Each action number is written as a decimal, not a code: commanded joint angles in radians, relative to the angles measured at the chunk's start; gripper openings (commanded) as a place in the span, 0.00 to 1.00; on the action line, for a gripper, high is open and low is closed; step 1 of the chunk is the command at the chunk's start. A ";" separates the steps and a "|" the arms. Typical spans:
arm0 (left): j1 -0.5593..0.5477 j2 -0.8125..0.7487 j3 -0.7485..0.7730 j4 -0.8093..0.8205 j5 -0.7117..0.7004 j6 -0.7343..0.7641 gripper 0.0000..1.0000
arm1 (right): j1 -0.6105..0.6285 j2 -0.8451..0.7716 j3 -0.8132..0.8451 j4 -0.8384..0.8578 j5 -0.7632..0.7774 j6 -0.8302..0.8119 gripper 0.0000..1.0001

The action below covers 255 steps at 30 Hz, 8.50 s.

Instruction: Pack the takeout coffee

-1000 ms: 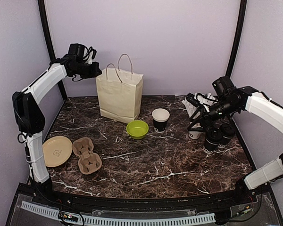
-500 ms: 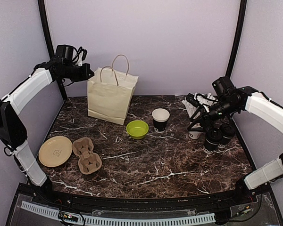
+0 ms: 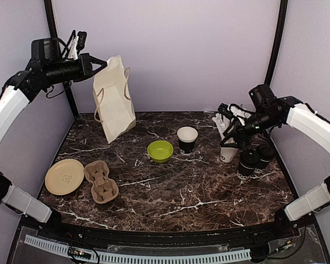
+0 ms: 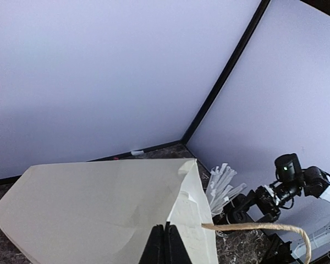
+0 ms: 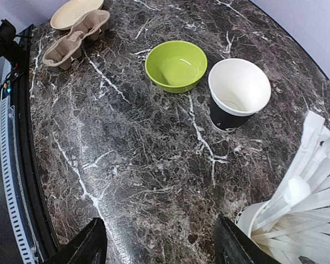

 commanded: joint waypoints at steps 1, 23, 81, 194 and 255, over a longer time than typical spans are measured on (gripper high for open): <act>-0.057 -0.085 -0.054 0.053 0.075 -0.096 0.00 | -0.036 0.006 0.072 -0.030 0.030 -0.004 0.66; -0.439 -0.043 -0.419 0.556 0.195 -0.605 0.00 | -0.134 -0.018 0.110 -0.004 -0.010 0.030 0.68; -0.427 -0.040 -0.481 0.323 -0.293 -0.496 0.46 | 0.341 0.127 0.576 -0.042 0.184 0.269 0.92; -0.056 0.198 -0.554 -0.176 -0.299 0.386 0.65 | 0.327 0.108 0.647 -0.152 0.289 0.031 0.00; -0.095 0.302 -0.524 -0.301 -0.406 0.229 0.35 | 0.324 0.142 0.628 -0.140 0.291 0.050 0.00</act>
